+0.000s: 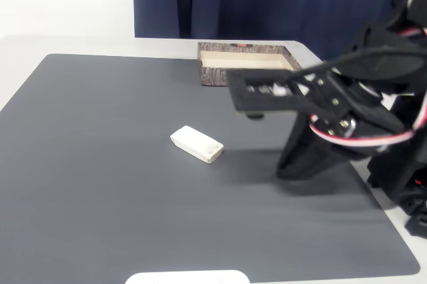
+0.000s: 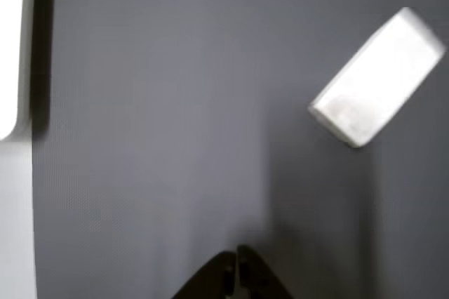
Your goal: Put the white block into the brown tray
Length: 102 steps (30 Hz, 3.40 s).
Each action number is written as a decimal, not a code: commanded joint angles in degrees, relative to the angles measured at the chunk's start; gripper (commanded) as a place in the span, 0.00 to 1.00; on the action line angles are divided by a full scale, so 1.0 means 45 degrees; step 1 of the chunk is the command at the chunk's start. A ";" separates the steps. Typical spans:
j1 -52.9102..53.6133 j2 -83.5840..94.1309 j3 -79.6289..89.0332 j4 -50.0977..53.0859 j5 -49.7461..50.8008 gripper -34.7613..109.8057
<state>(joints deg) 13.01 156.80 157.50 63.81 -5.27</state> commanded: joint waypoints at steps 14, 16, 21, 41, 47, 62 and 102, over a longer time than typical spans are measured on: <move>0.1465 -0.8184 -0.7109 -0.0215 -0.0840 0.24; 0.1602 -0.8887 -0.7734 -0.0195 -0.0840 0.24; 0.1992 -1.0137 -0.8750 -0.0117 -0.0957 0.24; 0.4062 -1.2461 -1.0664 0.0488 -0.2676 0.24; 0.3965 -1.2559 -1.0859 0.0566 -0.2305 0.24; 0.4160 -1.2539 -1.0742 0.0469 0.6758 0.24; 0.4590 -1.2949 -1.0664 0.0840 0.5176 0.52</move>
<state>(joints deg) 33.40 98.44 110.92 65.92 17.23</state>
